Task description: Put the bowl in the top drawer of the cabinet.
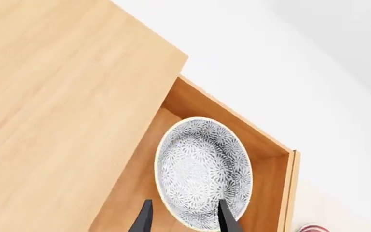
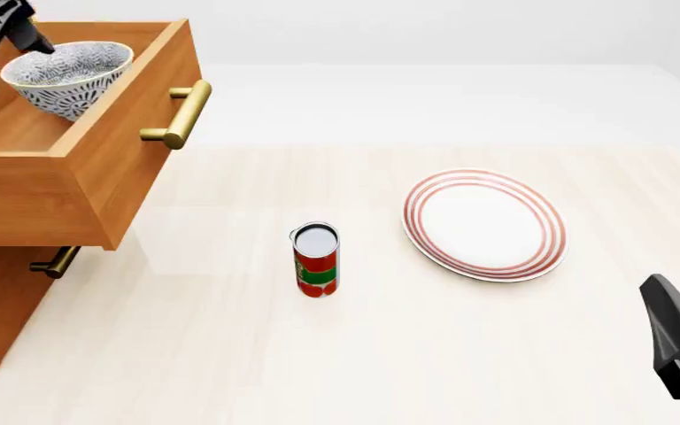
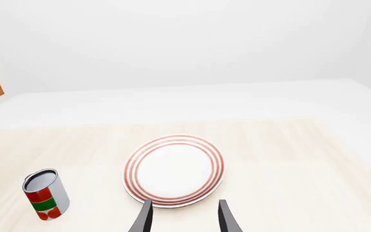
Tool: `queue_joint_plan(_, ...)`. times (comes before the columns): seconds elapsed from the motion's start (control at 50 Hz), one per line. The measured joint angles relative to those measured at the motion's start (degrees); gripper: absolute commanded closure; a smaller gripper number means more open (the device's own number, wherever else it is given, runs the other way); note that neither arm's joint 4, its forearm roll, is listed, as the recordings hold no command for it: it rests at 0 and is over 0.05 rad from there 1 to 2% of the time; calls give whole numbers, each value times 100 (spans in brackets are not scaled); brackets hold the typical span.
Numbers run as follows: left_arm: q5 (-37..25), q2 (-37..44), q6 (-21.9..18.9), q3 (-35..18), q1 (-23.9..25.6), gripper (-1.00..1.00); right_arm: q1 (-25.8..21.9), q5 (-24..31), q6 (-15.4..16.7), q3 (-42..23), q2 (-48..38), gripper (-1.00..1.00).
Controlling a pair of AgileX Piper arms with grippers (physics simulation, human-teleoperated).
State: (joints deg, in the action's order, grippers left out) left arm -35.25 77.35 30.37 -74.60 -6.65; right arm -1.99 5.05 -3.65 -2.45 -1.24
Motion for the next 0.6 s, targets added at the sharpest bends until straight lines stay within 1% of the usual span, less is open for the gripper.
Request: queue_joint_plan(0.6, -987, -1071, -23, -1086, 490, -100, 0, 0, 0, 0, 0, -100)
